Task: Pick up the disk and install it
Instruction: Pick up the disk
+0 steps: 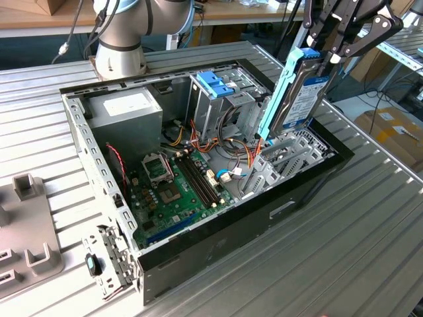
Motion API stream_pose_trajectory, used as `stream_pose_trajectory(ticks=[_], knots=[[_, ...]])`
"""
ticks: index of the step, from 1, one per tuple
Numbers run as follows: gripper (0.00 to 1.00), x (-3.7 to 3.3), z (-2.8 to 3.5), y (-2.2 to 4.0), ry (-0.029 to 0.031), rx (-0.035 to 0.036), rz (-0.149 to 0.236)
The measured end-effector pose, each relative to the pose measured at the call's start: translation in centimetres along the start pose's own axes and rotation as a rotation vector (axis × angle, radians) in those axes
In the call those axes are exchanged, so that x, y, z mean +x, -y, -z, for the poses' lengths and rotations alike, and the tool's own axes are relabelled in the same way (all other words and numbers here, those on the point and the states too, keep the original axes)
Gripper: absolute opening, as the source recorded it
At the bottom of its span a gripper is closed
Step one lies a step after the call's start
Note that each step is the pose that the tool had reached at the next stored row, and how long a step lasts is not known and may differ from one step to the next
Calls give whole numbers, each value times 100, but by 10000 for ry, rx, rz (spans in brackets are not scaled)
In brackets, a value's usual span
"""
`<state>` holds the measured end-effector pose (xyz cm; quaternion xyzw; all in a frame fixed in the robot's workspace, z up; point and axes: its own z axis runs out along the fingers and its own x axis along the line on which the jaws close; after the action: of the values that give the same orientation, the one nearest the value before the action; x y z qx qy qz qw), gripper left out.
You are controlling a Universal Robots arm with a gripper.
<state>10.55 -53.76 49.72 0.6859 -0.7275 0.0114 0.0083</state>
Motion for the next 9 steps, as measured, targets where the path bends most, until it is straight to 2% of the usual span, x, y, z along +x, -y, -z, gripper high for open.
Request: stream_pose_trajectory(ticks=[7, 9], knots=[[35, 10, -4, 23, 0, -1, -5], [35, 22, -28, 30, 0, -1, -15]])
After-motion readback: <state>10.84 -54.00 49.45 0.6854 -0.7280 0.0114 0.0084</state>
